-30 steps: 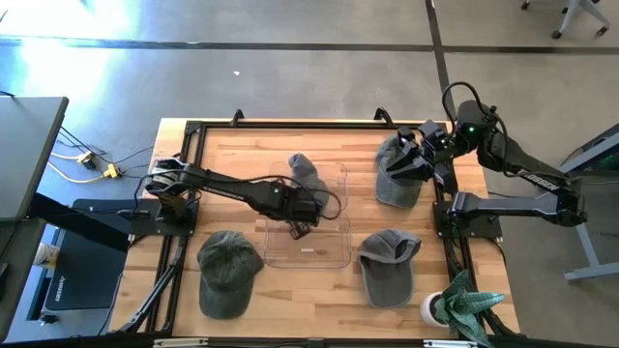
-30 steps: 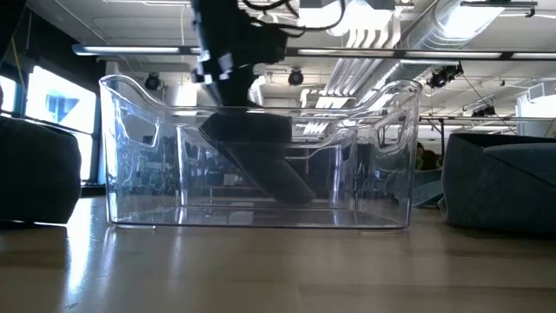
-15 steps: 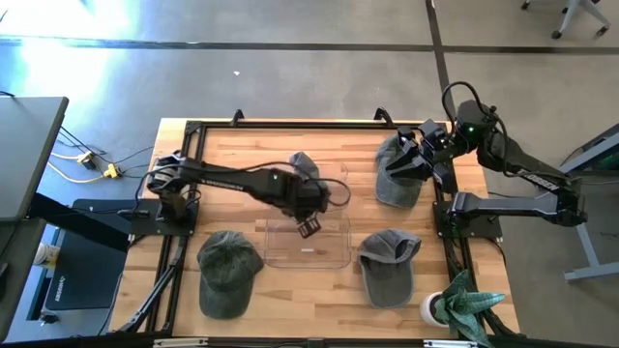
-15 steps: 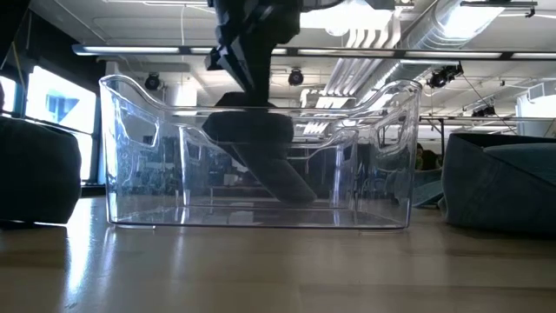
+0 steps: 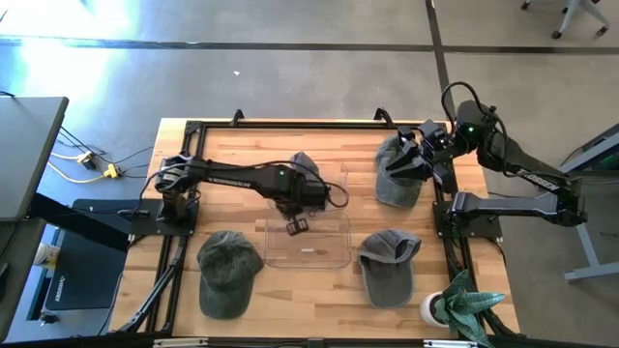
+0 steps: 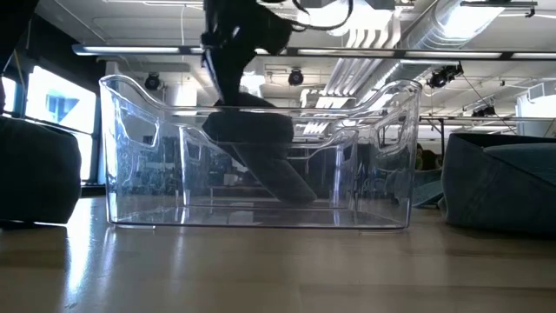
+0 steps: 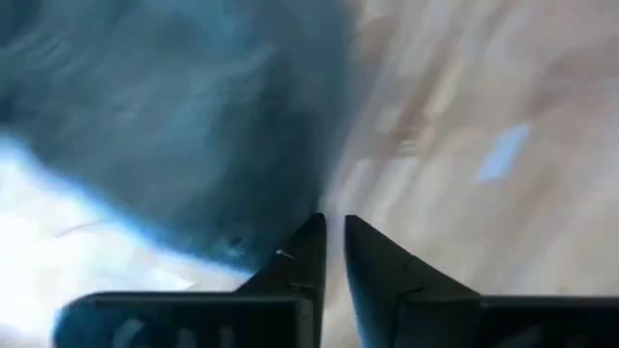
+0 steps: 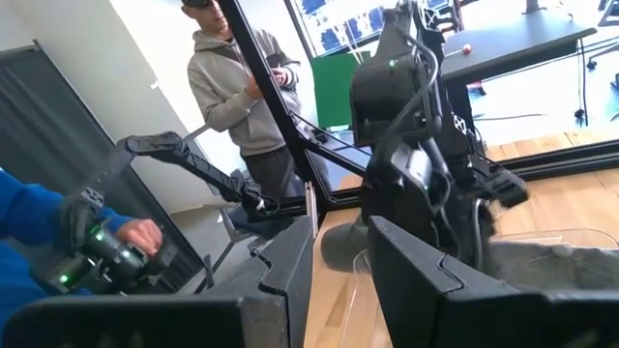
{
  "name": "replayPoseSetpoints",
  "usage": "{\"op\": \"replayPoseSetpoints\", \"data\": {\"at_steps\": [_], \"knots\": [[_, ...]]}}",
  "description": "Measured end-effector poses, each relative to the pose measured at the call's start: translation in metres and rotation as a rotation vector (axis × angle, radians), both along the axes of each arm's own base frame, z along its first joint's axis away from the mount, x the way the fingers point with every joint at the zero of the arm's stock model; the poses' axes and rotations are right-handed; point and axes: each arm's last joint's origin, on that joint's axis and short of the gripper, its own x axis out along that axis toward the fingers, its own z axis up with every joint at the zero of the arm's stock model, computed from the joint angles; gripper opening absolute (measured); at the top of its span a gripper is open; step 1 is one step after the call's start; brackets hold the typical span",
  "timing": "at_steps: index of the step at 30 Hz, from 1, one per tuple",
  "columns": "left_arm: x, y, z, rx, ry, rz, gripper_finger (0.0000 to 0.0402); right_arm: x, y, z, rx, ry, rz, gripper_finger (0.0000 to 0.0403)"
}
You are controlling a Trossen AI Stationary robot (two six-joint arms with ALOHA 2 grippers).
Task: Pick & Place hat
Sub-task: Put the top gray cap into the top transparent bin
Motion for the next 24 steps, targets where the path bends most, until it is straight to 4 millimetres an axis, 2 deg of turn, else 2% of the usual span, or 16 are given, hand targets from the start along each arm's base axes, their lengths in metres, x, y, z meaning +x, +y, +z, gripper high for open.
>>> {"op": "replayPoseSetpoints", "data": {"at_steps": [2,5,7,11,16,21,24], "knots": [[0.011,0.001,-0.009,0.066,-0.013,0.008,0.0009,0.000,0.000,0.000,0.002,0.004,-0.001,0.0099],[0.008,0.004,-0.021,0.143,0.074,0.010,0.0004,0.000,0.000,-0.001,0.004,0.007,0.000,0.0099],[0.018,0.002,-0.023,0.127,0.013,0.013,0.0008,0.000,0.000,-0.001,0.006,0.008,0.000,0.0099],[0.018,0.000,-0.027,0.041,0.047,0.016,0.0009,0.000,0.000,-0.001,0.007,0.009,0.000,0.0099],[0.013,0.000,-0.006,0.006,0.045,0.077,0.0010,0.000,0.000,-0.001,0.003,0.008,-0.003,0.0099],[0.000,-0.001,0.038,-0.029,0.057,0.076,0.0010,0.000,0.000,-0.001,-0.011,0.002,-0.003,0.0099],[0.002,-0.001,0.063,-0.058,-0.053,0.091,0.0010,0.000,0.000,-0.001,-0.011,0.002,-0.003,0.0099]]}}
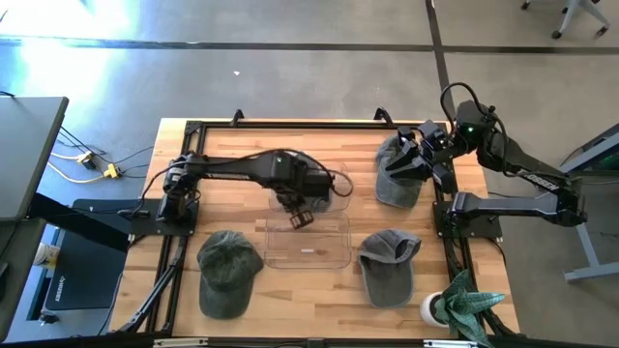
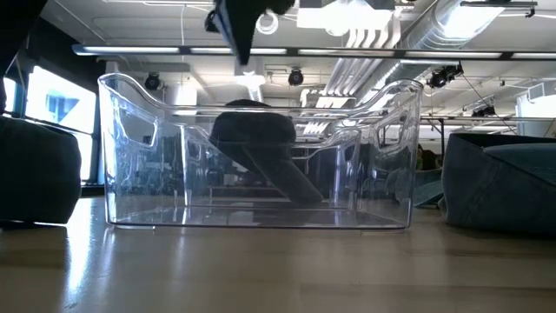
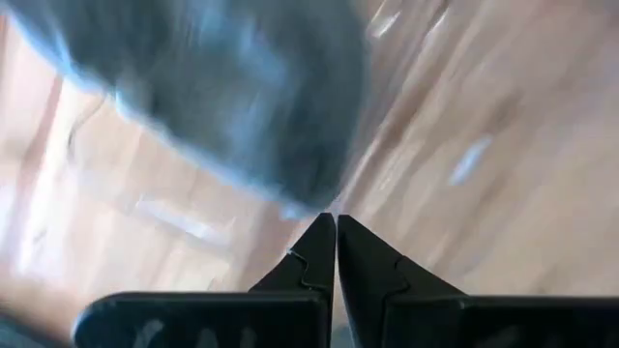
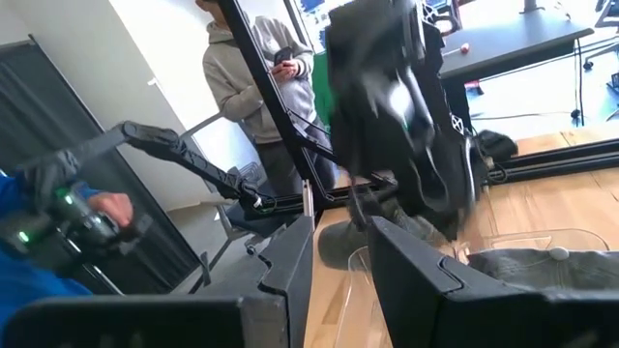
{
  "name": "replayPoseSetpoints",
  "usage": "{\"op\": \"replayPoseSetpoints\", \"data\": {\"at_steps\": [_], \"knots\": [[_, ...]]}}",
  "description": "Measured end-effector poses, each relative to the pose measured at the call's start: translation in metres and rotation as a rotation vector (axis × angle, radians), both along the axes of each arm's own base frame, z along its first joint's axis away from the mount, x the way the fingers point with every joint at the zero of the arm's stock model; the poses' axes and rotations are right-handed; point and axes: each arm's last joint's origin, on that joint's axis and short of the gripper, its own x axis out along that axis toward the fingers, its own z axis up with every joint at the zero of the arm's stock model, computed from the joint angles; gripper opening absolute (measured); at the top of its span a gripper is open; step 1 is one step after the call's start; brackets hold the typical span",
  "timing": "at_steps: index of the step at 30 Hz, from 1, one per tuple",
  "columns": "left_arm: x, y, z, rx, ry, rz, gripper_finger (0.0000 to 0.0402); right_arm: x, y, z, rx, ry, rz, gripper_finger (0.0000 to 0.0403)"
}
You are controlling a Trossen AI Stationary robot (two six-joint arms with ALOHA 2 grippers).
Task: Pick & Place hat
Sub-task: Put the top gray cap into the top transparent bin
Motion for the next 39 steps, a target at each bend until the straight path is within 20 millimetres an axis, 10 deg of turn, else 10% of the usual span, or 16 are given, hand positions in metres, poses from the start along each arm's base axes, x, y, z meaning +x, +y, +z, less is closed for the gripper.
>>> {"op": "replayPoseSetpoints", "data": {"at_steps": [8,17,22,34,39], "knots": [[0.004,0.043,0.058,-0.010,-0.397,0.207,0.0010,0.000,0.000,0.000,0.000,0.000,0.000,0.0099],[0.012,0.092,0.008,-0.176,-0.189,0.296,0.0010,-0.005,0.003,0.000,0.056,0.028,0.049,0.0099],[-0.012,0.096,0.017,-0.197,-0.112,0.292,0.0019,-0.011,0.006,0.002,0.039,0.011,0.052,0.0099],[-0.063,0.119,-0.026,-0.438,-0.208,0.442,0.0215,-0.016,0.008,0.005,0.012,-0.015,0.052,0.0099],[-0.069,0.117,-0.054,-0.519,-0.340,0.561,0.0239,-0.015,0.008,0.005,0.008,-0.018,0.052,0.0099]]}}
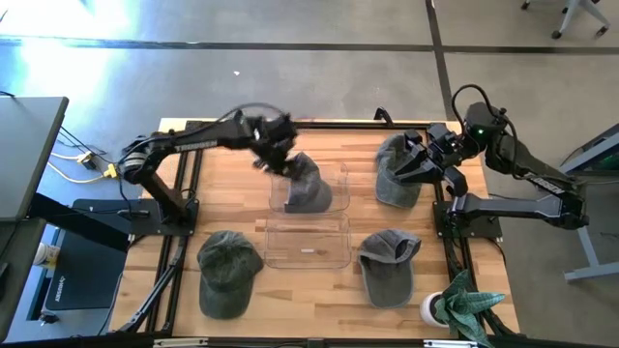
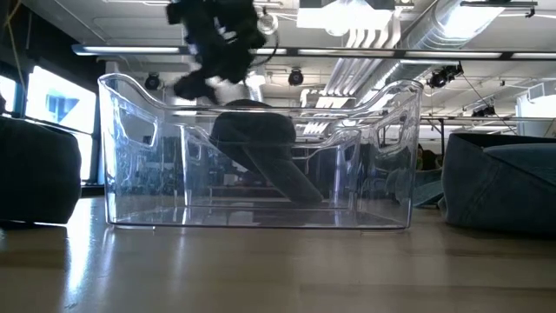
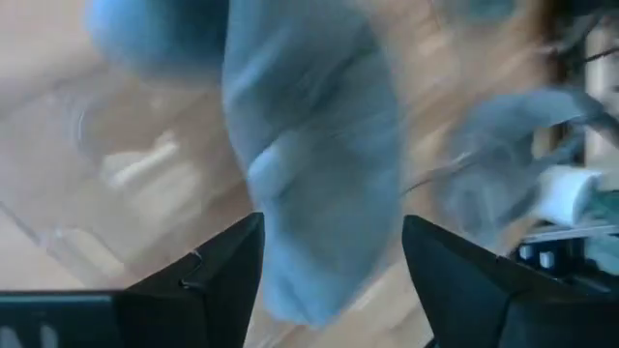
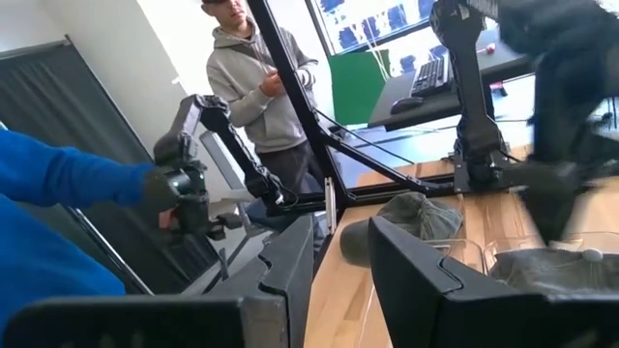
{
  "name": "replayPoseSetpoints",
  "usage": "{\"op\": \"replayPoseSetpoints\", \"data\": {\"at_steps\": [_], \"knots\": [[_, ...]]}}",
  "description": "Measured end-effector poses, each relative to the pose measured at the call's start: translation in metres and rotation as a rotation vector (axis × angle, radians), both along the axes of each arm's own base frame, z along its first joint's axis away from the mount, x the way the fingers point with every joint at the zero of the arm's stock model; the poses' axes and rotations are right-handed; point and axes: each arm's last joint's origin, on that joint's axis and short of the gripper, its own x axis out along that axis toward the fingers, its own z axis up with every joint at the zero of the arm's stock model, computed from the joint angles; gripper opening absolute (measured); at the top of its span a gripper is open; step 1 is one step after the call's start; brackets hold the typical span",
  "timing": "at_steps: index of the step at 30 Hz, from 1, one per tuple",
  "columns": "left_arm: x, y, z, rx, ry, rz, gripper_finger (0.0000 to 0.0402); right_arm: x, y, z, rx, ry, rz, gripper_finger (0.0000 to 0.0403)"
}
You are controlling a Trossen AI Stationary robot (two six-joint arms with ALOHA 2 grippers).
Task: Pick & Place hat
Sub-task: Put the top gray cap into the top transparent bin
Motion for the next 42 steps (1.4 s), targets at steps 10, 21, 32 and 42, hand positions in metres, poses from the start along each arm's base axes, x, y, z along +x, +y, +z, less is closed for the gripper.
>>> {"op": "replayPoseSetpoints", "data": {"at_steps": [10,21,32,42], "knots": [[0.006,-0.003,-0.035,-0.068,-0.132,0.082,0.0221,0.000,0.000,0.000,-0.006,-0.003,0.000,0.0099],[0.018,0.003,-0.030,-0.006,-0.287,0.090,0.0220,0.000,0.000,0.000,0.003,0.002,-0.005,0.0099],[0.014,-0.006,-0.010,0.081,-0.380,0.018,0.0220,0.000,0.000,0.000,0.003,0.002,-0.009,0.0099],[0.008,-0.007,0.002,0.138,-0.436,-0.013,0.0220,0.000,0.000,0.000,0.004,0.003,-0.009,0.0099]]}}
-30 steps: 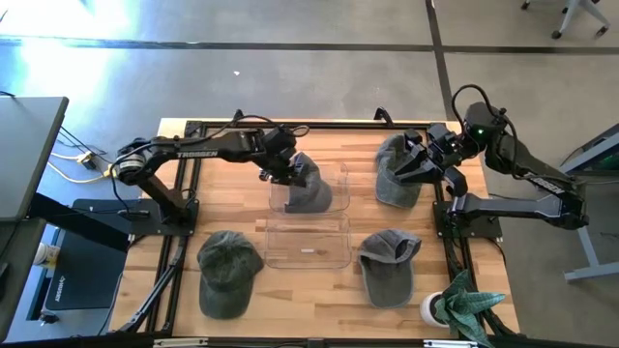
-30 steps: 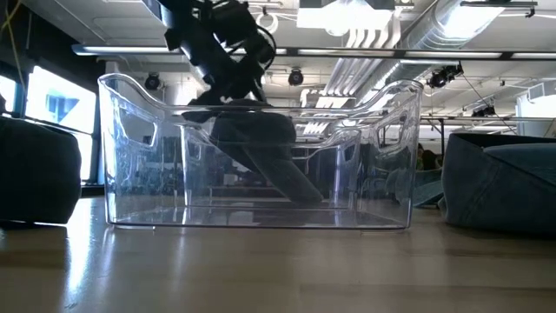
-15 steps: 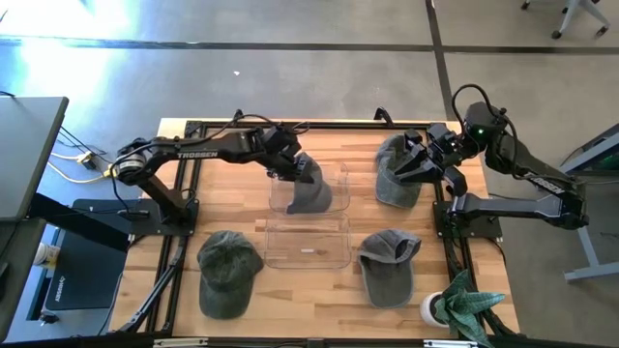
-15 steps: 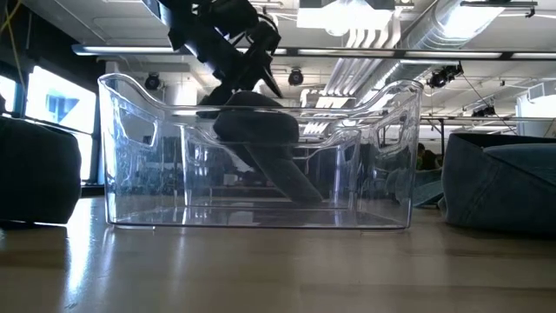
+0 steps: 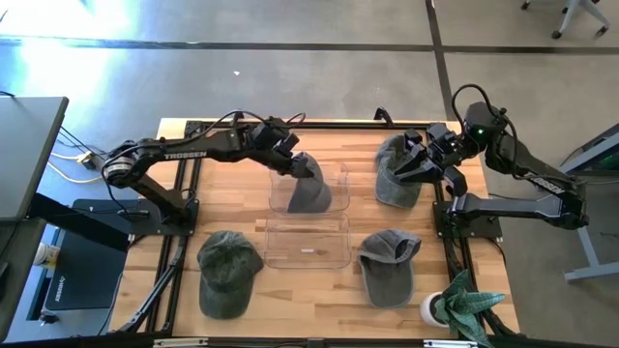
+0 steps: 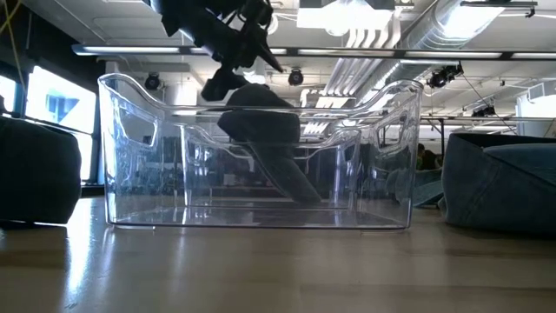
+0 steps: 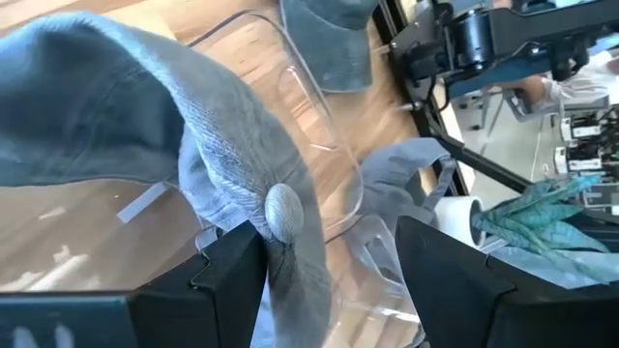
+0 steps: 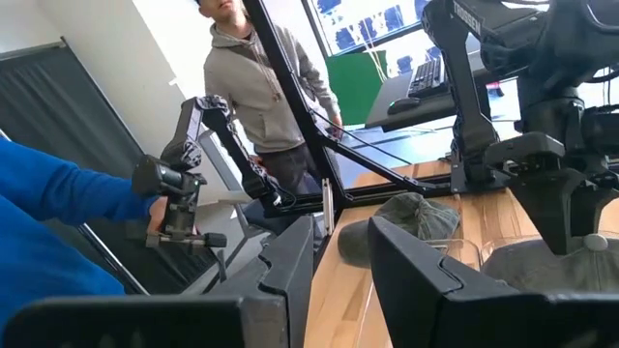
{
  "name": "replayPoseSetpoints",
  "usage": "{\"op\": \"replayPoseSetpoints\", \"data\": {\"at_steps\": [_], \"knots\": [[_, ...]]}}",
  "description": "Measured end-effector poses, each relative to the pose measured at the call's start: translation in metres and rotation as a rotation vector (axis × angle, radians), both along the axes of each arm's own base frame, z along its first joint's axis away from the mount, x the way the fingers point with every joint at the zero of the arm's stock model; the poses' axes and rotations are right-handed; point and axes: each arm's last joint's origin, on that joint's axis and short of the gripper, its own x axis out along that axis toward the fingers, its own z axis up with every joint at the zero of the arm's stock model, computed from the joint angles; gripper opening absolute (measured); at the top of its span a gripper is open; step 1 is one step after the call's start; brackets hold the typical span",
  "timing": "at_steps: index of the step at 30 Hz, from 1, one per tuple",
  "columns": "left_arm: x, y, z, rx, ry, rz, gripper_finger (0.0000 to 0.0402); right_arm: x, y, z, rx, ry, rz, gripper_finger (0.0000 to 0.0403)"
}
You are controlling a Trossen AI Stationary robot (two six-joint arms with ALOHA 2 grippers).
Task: Pick & Place hat
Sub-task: Put the top gray cap into the top transparent bin, then put the top black cap into the bottom transparent bin
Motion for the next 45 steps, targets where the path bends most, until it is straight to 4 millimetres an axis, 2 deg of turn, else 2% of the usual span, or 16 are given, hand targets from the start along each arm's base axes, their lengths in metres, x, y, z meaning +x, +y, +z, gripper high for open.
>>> {"op": "replayPoseSetpoints", "data": {"at_steps": [7,12,16,18,20,24,30,35,39,45], "knots": [[-0.004,-0.002,0.001,-0.010,0.016,-0.028,0.0220,0.000,0.000,0.000,0.007,0.004,0.000,0.0099],[-0.029,-0.009,0.013,0.011,0.097,-0.039,0.0220,0.000,0.000,-0.002,0.014,0.020,0.000,0.0099],[-0.048,-0.014,0.021,0.041,0.166,0.024,0.0220,0.000,-0.001,-0.006,0.027,0.067,-0.033,0.0099],[-0.058,-0.020,0.027,0.063,0.169,0.039,0.0220,0.000,-0.001,-0.010,0.039,0.105,-0.061,0.0099],[-0.056,-0.030,0.039,0.118,0.093,0.032,0.0220,0.001,-0.002,-0.014,0.037,0.140,-0.070,0.0099],[-0.053,-0.063,0.047,0.232,0.040,-0.020,0.0220,0.006,0.000,-0.025,0.040,0.220,-0.091,0.0099],[-0.054,-0.113,0.042,0.309,0.089,0.037,0.0220,0.016,0.004,-0.063,0.110,0.425,-0.227,0.0107],[-0.055,-0.142,0.029,0.314,0.164,0.081,0.0220,0.019,0.001,-0.082,0.160,0.622,-0.354,0.0146],[-0.054,-0.150,0.030,0.348,0.142,0.070,0.0220,0.021,-0.007,-0.080,0.184,0.781,-0.517,0.0179],[-0.047,-0.145,0.037,0.476,0.062,0.020,0.0220,0.020,-0.031,-0.081,0.165,1.063,-0.755,0.0203]]}}
